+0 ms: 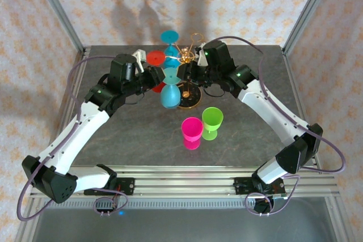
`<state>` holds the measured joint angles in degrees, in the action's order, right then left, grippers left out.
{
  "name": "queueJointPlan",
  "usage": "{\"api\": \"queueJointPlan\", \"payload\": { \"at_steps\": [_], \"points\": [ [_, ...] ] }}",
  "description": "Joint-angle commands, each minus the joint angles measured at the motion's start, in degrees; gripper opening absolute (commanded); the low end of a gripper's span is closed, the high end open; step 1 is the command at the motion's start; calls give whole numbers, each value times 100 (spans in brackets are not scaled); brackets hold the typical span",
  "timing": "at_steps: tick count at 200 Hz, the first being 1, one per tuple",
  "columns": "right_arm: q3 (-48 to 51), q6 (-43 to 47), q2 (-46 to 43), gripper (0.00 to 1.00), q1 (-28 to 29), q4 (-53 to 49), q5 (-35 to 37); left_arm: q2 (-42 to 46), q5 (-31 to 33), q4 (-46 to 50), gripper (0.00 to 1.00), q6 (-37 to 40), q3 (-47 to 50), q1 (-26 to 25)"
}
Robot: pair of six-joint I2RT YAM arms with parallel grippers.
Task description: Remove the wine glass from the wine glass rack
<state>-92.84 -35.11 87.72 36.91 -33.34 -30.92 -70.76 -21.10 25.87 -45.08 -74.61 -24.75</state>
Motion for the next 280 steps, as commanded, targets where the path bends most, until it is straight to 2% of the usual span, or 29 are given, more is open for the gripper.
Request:
{"api": "queueJointPlan", "payload": {
  "at_steps": [1, 196, 280],
  "points": [
    [-191, 20, 59, 30, -43, 170, -24, -6, -164, -200, 23, -43, -186, 41],
    [-33, -259, 14, 33, -43, 434, -252, -5, -430, -409, 21, -254, 25, 46],
    [81, -426, -12, 26, -43, 615, -353, 43, -481, -448, 20, -284, 77, 45]
  ]
}}
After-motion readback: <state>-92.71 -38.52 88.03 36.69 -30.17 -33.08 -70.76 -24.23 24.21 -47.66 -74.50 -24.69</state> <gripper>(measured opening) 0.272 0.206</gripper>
